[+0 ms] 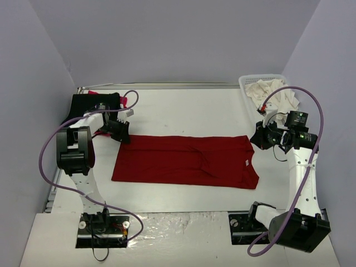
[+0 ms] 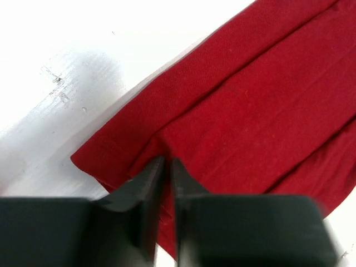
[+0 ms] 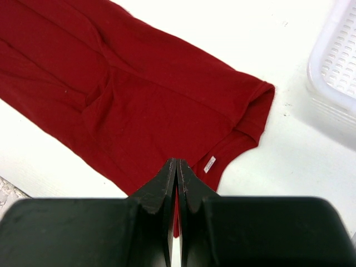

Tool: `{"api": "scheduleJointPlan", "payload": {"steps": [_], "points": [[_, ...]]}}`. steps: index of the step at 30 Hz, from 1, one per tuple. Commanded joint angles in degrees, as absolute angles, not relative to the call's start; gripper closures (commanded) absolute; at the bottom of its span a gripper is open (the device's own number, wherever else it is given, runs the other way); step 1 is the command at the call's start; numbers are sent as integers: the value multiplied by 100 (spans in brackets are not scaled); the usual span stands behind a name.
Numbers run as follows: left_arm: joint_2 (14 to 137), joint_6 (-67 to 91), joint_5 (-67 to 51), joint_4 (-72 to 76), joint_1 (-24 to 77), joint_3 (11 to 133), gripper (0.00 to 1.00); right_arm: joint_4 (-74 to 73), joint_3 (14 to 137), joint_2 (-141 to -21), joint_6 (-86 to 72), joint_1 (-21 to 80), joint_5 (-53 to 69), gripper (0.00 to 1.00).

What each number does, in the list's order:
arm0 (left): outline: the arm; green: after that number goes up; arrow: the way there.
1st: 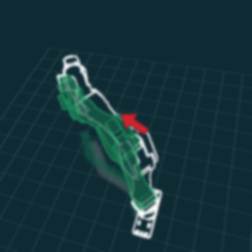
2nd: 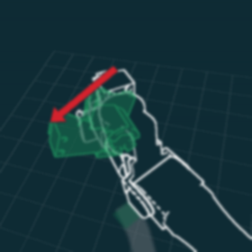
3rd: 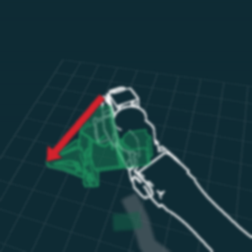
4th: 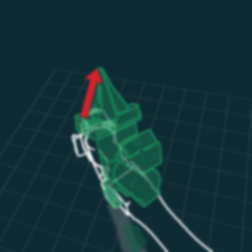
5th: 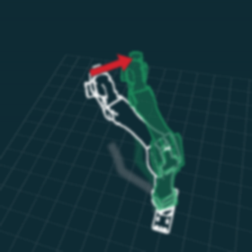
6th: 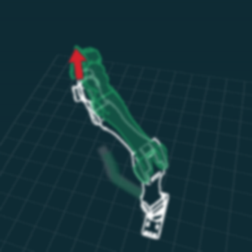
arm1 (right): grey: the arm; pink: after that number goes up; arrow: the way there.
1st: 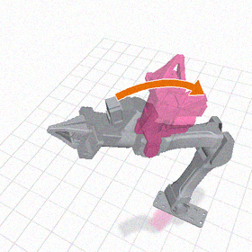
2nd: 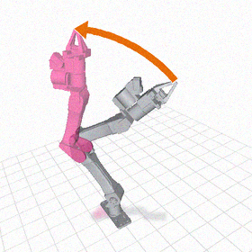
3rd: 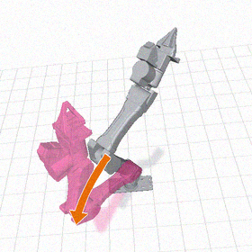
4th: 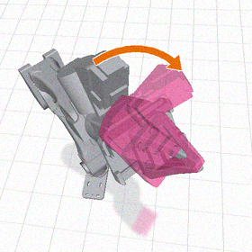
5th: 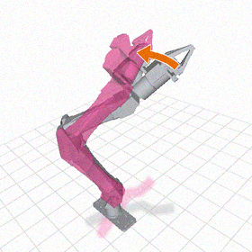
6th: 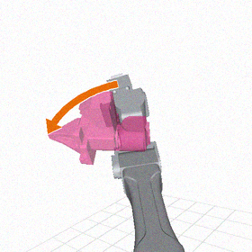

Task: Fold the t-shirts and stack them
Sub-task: Fold the other side of the tshirt into a rectangle

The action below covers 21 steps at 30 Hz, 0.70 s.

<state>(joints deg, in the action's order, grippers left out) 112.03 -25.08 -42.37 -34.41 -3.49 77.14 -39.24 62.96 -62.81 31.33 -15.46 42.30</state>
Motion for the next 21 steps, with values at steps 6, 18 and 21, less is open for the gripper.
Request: {"api": "scheduleJointPlan", "payload": {"steps": [6, 18, 21], "points": [[10926, -2715, -4368, -3595, -316, 7822, 97, -3999, 6284, -6363, 3146, -1617, 4351, 100], [10082, -3629, -4149, -3911, -290, 7278, 97, -3999, 6275, -6381, 3138, -1635, 4324, 100], [9967, -3919, -4140, -3999, -281, 7129, 98, -3990, 6284, -6381, 3129, -1626, 4316, 100]]}}
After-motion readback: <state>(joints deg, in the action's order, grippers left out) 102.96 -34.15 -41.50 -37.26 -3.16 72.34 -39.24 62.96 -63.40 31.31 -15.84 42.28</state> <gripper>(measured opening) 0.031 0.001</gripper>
